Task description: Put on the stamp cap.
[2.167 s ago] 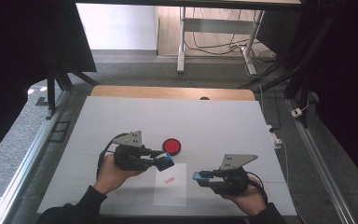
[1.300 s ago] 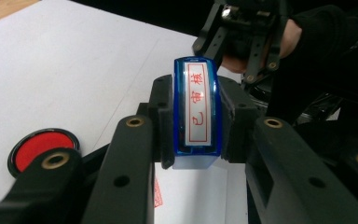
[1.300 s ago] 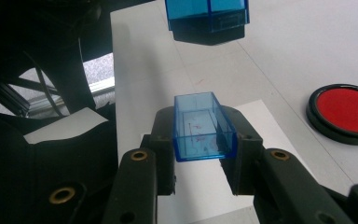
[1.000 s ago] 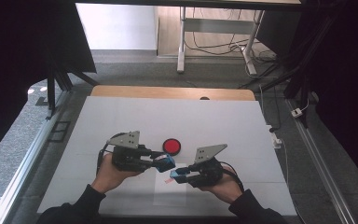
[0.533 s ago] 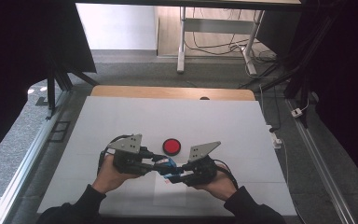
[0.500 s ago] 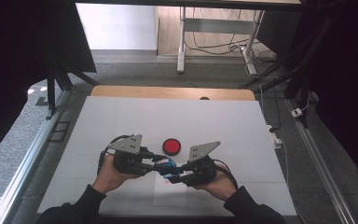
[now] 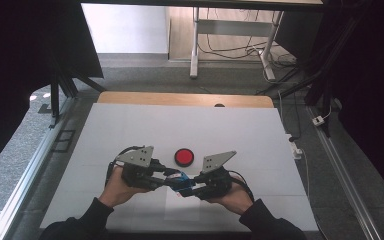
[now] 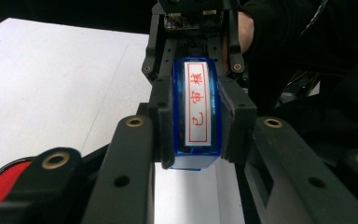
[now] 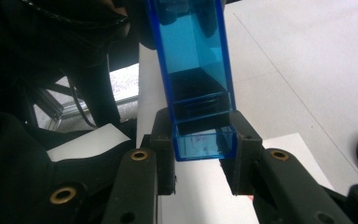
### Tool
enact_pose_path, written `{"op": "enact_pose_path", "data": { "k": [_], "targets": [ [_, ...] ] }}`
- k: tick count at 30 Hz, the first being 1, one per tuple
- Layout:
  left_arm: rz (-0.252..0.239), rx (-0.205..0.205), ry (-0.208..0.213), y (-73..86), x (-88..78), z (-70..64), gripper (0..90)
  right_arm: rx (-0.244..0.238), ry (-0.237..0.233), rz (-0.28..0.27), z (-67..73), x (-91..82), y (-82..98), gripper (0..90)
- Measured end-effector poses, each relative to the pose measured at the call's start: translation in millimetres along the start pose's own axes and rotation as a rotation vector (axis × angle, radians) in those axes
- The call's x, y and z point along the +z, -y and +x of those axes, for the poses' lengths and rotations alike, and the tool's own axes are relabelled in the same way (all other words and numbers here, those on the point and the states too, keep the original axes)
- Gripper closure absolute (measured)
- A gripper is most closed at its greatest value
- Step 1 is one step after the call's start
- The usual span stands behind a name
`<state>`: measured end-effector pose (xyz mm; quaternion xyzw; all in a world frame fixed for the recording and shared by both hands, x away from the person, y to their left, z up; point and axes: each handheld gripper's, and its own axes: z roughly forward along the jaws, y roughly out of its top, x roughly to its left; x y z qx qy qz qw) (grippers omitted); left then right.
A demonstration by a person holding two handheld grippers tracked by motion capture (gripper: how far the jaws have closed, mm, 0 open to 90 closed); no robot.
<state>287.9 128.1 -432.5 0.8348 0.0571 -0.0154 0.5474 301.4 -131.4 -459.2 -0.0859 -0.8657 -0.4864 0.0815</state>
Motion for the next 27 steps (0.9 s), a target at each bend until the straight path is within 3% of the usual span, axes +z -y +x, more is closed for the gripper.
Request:
{"op": "enact_pose_path", "data": {
  "k": [11,27],
  "targets": [
    [0.003,0.018,0.031,1.1,1.9,-0.5,69.9,-0.004,-0.033,-0.012,2.3,-1.1,-1.9,68.5],
    [-0.049,-0.036,0.1,5.5,2.6,3.2,70.1,-0.067,-0.045,-0.016,8.7,-4.3,-5.7,68.8]
  ]
}}
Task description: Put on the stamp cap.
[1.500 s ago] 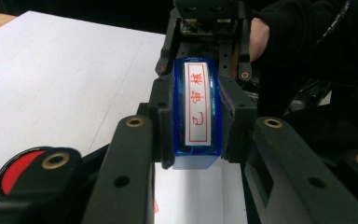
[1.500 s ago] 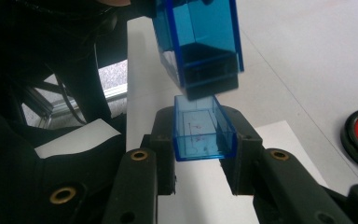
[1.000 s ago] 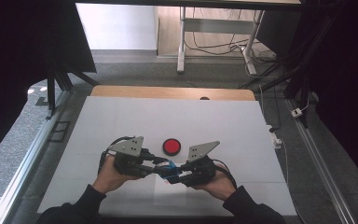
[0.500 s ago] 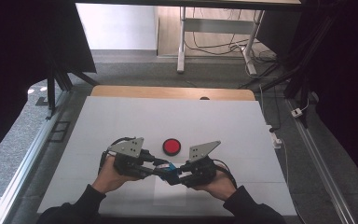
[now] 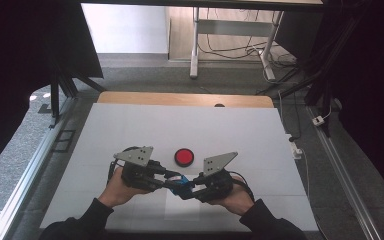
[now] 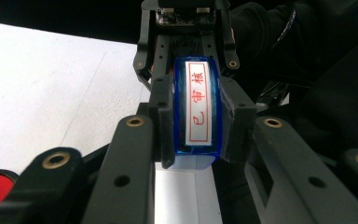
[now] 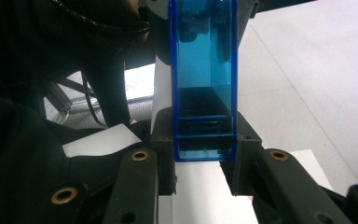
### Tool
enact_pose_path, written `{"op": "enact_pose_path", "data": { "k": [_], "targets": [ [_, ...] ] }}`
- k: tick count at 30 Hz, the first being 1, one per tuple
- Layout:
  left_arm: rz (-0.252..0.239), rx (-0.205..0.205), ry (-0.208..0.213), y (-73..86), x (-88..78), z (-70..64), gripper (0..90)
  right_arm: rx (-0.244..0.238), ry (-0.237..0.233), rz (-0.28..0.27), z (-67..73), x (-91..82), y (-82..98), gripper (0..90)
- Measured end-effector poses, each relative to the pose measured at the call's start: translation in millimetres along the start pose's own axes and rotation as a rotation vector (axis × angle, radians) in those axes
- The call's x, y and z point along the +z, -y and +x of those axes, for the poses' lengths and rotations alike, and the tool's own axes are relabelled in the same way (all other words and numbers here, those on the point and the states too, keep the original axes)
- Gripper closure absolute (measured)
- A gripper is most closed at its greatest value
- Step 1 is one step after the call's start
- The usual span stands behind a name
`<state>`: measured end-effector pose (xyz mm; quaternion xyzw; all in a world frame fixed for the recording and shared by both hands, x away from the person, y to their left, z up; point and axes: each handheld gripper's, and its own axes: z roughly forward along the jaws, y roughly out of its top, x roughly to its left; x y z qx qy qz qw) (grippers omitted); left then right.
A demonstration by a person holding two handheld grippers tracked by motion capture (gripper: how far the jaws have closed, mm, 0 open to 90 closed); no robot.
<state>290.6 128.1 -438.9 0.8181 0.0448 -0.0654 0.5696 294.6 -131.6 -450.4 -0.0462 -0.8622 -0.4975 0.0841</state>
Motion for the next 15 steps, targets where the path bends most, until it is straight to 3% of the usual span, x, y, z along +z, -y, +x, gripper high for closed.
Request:
{"op": "enact_pose_path", "data": {
  "k": [11,15],
  "targets": [
    [0.044,0.012,-0.03,-1.5,2.5,-0.9,69.9,0.021,0.015,0.026,-2.1,1.7,2.9,67.7],
    [0.041,0.0,-0.045,-3.0,1.2,-1.0,69.8,0.032,0.039,0.007,-0.6,1.6,2.3,64.9]
  ]
}}
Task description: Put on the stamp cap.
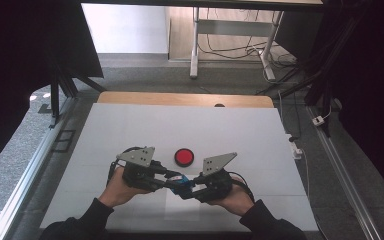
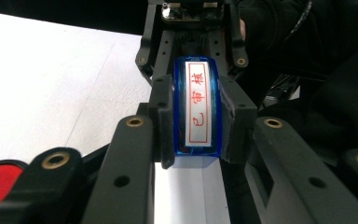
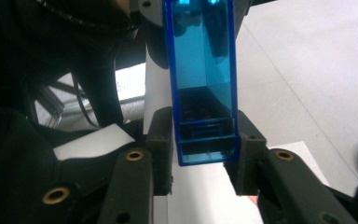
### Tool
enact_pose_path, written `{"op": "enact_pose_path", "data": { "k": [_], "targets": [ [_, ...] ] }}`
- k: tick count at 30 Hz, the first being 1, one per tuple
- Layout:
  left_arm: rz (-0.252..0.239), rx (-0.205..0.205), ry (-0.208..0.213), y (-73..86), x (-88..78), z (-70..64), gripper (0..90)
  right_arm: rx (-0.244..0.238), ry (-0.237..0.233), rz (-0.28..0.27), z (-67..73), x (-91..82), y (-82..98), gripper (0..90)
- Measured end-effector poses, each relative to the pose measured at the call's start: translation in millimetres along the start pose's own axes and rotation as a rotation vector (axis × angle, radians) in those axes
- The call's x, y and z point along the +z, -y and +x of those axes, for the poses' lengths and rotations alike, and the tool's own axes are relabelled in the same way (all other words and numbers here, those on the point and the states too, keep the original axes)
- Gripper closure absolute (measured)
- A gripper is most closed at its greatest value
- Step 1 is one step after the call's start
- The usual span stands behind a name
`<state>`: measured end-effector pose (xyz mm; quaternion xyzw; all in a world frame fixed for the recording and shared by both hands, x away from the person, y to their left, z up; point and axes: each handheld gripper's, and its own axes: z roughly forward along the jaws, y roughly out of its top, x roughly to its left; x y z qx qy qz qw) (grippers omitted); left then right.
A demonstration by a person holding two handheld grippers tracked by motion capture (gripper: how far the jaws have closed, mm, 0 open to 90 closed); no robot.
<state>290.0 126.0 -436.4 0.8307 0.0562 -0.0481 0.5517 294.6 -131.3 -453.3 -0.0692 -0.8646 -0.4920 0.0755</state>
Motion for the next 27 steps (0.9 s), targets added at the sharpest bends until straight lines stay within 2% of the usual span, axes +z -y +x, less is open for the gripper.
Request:
{"op": "enact_pose_path", "data": {
  "k": [5,12,27],
  "targets": [
    [0.018,0.005,-0.022,-1.3,0.4,-1.3,69.8,0.02,0.018,-0.01,-1.6,-2.4,0.7,60.4],
    [0.013,0.006,-0.041,-3.1,-3.4,-2.5,69.8,0.028,0.045,-0.006,-0.1,-1.7,1.5,54.7],
    [0.036,0.001,-0.087,-5.7,-9.9,-4.0,69.8,0.05,0.119,0.002,-1.2,-9.4,3.7,47.1]
  ]
}}
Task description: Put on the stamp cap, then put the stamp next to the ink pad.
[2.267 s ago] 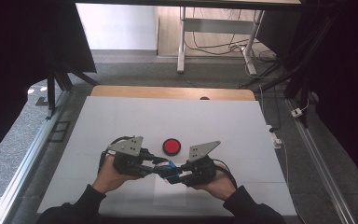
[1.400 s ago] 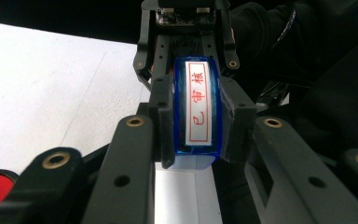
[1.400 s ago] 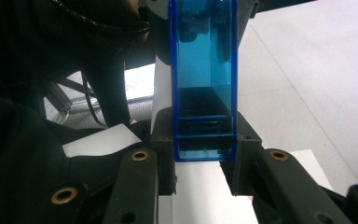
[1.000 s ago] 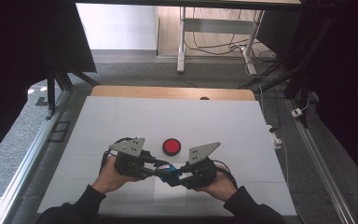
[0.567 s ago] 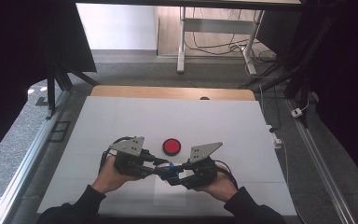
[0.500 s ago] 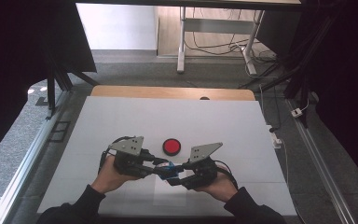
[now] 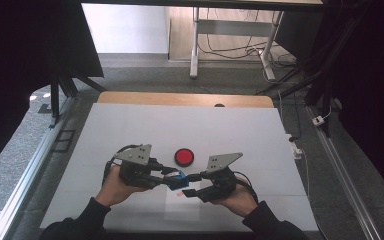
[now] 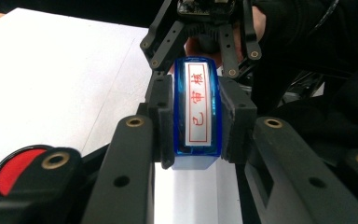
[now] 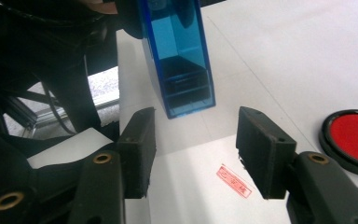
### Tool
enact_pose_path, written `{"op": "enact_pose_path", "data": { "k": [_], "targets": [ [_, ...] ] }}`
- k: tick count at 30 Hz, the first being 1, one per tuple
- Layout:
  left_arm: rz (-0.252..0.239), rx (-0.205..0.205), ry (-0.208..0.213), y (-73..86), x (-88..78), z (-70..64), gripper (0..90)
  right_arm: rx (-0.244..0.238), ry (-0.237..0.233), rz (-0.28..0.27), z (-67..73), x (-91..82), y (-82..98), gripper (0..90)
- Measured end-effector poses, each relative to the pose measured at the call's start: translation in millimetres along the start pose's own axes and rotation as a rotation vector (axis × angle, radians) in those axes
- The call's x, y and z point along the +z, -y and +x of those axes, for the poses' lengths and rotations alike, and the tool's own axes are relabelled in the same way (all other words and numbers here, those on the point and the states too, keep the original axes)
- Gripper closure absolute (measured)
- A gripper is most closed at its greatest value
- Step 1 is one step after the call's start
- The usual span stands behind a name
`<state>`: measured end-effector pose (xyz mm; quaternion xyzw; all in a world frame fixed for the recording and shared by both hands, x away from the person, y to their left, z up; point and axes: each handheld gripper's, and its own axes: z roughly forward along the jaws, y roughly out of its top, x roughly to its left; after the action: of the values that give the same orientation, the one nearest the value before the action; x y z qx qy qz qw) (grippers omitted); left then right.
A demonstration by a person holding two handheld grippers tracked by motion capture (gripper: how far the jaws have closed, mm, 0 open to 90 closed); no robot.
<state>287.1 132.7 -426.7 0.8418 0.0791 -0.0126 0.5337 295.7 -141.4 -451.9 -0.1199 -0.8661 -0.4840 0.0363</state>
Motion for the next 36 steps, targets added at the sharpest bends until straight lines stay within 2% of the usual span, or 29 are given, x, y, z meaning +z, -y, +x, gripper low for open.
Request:
{"op": "enact_pose_path", "data": {
  "k": [7,14,22,27,33,36],
  "targets": [
    [0.01,-0.009,-0.027,0.6,-2.7,0.7,69.8,0.028,0.039,-0.004,-1.2,-3.1,0.4,40.2],
    [0.029,-0.018,-0.054,0.3,-3.8,1.1,69.8,0.035,0.078,0.004,-0.8,-5.7,0.9,35.1],
    [0.052,-0.06,-0.099,1.7,-5.8,3.9,69.8,0.043,0.121,0.014,1.5,-12.0,1.9,29.9],
    [0.074,-0.087,-0.127,4.3,-6.5,7.3,69.7,0.024,0.178,0.039,3.7,-13.1,3.8,25.1],
    [0.101,-0.121,-0.166,7.7,-8.1,11.8,69.7,0.034,0.227,0.055,6.3,-13.7,6.7,18.9],
    [0.108,-0.125,-0.18,8.9,-9.7,13.2,69.7,0.036,0.245,0.062,7.2,-15.1,8.1,15.6]
  ]
}}
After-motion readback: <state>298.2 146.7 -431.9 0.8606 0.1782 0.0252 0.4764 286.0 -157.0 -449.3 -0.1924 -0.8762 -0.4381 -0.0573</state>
